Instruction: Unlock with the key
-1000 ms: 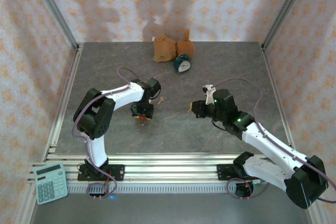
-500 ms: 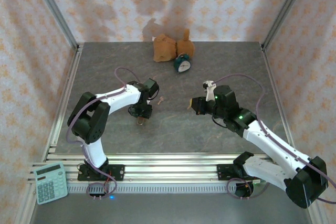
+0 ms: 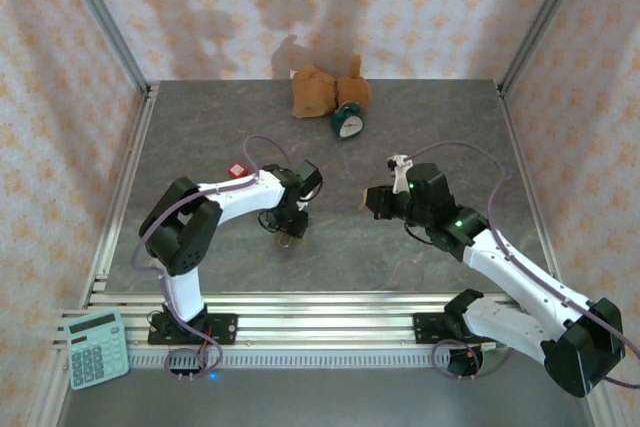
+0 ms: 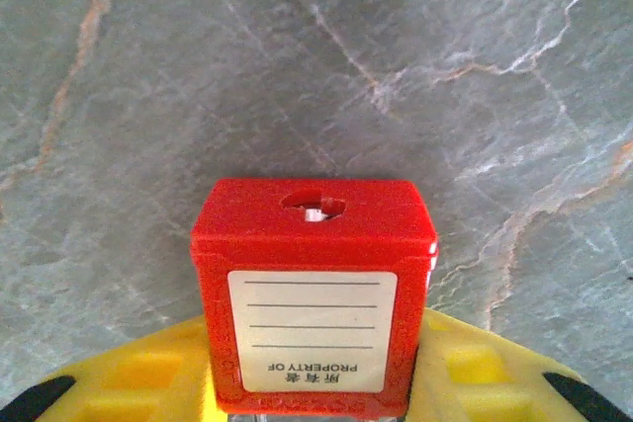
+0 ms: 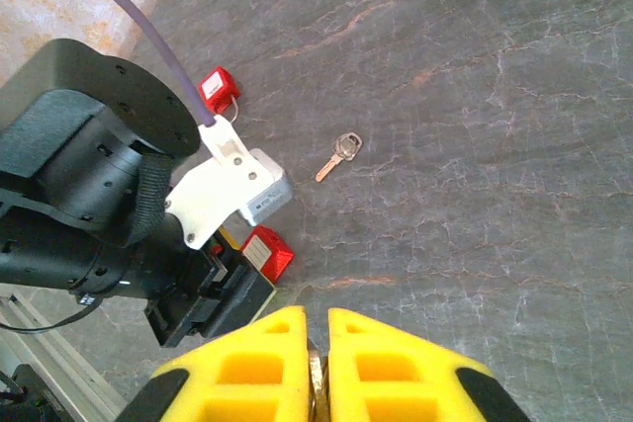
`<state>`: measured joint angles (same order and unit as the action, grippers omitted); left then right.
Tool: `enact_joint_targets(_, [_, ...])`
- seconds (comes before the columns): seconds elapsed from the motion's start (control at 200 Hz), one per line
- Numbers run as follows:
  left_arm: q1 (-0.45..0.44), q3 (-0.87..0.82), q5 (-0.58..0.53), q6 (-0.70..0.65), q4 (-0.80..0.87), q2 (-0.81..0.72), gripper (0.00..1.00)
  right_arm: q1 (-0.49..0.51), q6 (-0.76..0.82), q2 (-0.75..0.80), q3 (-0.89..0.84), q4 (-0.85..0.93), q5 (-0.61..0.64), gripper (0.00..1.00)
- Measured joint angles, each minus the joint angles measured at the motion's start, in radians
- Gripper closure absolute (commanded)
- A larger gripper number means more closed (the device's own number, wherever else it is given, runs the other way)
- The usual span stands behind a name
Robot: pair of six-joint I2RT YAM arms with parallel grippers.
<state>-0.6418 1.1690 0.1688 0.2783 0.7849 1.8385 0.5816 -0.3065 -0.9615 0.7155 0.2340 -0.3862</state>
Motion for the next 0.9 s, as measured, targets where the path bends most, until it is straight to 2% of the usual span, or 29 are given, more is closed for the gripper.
enact_joint_targets(0.14, [0.000, 0.036, -0.004, -0.011, 0.042, 0.031, 0.38, 0.000, 0.000, 0.018, -0.001, 0.003, 0.005, 0.90])
enact_joint_targets(0.235, [0.001, 0.054, -0.025, -0.016, 0.072, 0.037, 0.36, 0.000, 0.000, 0.034, -0.009, 0.005, 0.009, 0.90])
enact_joint_targets(0.566, [-0.011, 0.119, -0.029, -0.019, 0.141, 0.091, 0.54, 0.000, 0.000, 0.056, -0.027, 0.006, 0.021, 0.90])
enact_joint_targets(0.896, [-0.034, 0.139, -0.072, -0.018, 0.158, 0.105, 0.60, 0.000, 0.000, 0.061, -0.029, 0.005, 0.021, 0.90])
